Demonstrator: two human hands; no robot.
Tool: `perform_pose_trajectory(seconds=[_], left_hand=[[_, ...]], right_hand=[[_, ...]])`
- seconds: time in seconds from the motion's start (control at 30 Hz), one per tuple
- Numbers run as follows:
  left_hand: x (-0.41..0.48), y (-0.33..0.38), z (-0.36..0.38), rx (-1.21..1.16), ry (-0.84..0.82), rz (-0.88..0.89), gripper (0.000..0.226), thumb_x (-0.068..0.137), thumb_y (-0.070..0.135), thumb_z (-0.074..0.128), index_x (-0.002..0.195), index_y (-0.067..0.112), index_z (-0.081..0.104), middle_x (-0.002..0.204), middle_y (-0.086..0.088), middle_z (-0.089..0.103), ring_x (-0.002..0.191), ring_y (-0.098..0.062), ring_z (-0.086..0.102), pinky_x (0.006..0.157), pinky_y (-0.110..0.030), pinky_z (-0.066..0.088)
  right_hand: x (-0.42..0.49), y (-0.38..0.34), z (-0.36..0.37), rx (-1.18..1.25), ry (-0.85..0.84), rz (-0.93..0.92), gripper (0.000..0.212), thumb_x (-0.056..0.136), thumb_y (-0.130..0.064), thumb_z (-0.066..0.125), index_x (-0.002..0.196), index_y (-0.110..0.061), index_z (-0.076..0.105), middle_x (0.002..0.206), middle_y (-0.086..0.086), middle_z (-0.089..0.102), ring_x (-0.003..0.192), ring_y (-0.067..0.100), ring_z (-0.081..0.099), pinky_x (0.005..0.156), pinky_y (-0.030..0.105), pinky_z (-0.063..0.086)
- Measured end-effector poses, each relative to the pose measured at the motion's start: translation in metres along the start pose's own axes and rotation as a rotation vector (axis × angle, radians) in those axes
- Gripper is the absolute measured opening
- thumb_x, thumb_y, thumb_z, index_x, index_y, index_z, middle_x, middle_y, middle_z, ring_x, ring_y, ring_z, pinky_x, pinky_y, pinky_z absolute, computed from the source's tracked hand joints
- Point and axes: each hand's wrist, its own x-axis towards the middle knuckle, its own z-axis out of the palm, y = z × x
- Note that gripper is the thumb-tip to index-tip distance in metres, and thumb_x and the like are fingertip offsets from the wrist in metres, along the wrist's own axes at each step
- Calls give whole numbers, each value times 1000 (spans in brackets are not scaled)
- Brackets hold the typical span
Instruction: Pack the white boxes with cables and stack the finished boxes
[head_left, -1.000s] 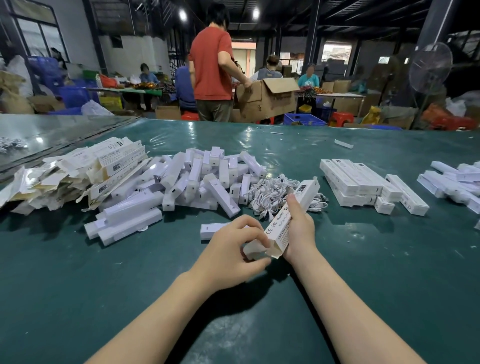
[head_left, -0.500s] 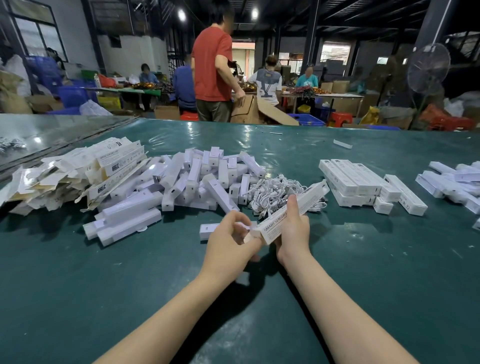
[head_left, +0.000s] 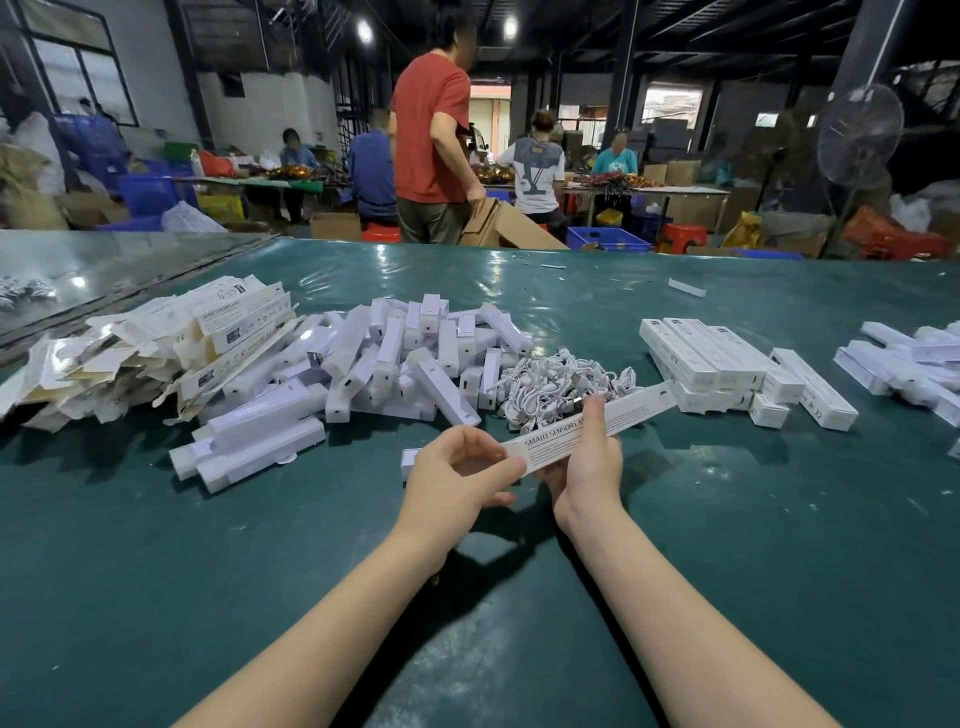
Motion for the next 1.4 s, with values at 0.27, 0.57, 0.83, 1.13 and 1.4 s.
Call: perform_pose_trajectory(seconds=[0.27,0.57,0.83,1.13,1.4], left_hand=[[1,0,0,-3,-13,-10,18,75,-6,69,68,5,57,68,-3,66,52,-6,59,62,-23,57],[5,-3,-5,54,263,137,14,79,5,69,68,13,65,55,8,65,51,-5,61,55,-16,52],[9,3,-11,-108,441,182,15,87,7,60,75,13,67,63,8,65,59,1,60,51,-15,50],[-6,9,3,-191,-13,55,31,92,17,49,106,44,54,114,2,56,91,-13,59,64,-21,55],[-9,9,1,61,-133,63,63,87,7,57,112,61,37,119,6,49,82,7,58,86,-35,51]], right_hand=[[1,0,-2,-5,-24,11,54,93,-46,46,128,-5,41,85,4,57,69,19,58,53,28,50],[-9,-5,-3,37,-184,29,26,91,-34,53,104,-12,54,71,2,67,56,15,65,45,25,52],[-22,-6,1,85,-377,122,31,64,-24,67,91,-10,60,73,9,72,63,21,70,53,28,56],[-17,-14,-6,278,-310,227,21,86,-33,56,87,-14,63,71,8,72,61,16,70,51,21,54],[-19,-17,-7,257,-310,241,21,84,-32,57,86,-12,64,70,6,72,61,14,70,43,17,50]])
